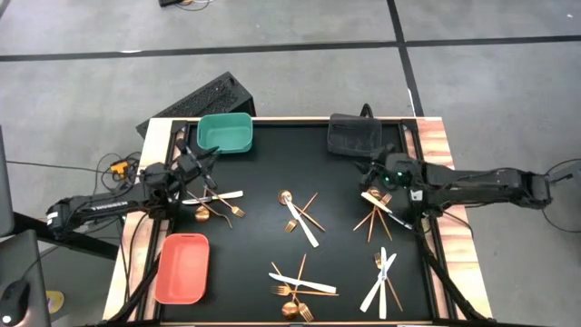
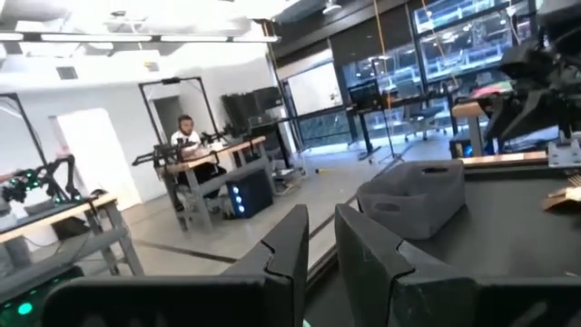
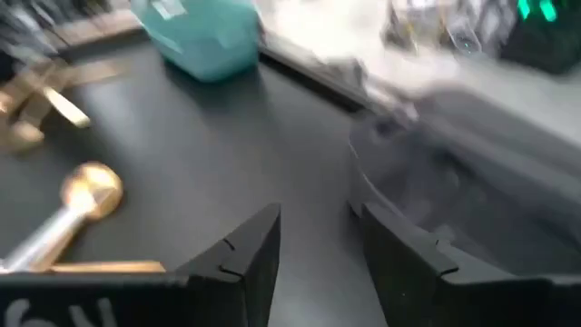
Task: Sort silverware by color (type)
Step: Put the white knife into the black bin
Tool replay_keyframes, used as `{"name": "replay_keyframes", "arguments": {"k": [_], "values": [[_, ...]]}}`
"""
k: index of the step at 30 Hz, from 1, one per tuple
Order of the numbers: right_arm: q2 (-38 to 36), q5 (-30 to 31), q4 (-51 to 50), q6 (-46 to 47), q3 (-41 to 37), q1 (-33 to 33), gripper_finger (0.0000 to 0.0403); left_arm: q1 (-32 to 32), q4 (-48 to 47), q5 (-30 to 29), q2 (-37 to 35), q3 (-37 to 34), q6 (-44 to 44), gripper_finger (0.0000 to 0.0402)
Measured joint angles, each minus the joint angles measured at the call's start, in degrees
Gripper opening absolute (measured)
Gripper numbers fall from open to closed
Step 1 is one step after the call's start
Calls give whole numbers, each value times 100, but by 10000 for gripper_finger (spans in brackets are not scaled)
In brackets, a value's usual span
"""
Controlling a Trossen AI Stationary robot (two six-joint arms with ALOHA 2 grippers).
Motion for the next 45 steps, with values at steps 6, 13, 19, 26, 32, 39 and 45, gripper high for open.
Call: {"name": "replay_keyframes", "arguments": {"k": [6,13,19,26,32,39,45], "values": [[676,22,-1804,450,882,-8,162,198,27,47,594,-2,-688,50],[1392,26,-2336,292,1545,-325,179,227,52,-255,1166,-4,-1222,50],[1795,-173,-2527,103,1949,-691,211,208,77,-606,1340,-5,-1542,50],[1750,-375,-3987,659,2654,-847,230,220,855,-1049,1334,-7,-2048,50],[1671,-324,-3921,841,2634,-837,230,227,860,-1713,1335,-7,-2467,50],[1818,33,-4057,832,2471,-364,230,218,30,-1166,1339,-7,-1129,50],[1878,-697,-5412,1971,2803,196,230,168,-195,-947,1342,26,-2221,50]]}}
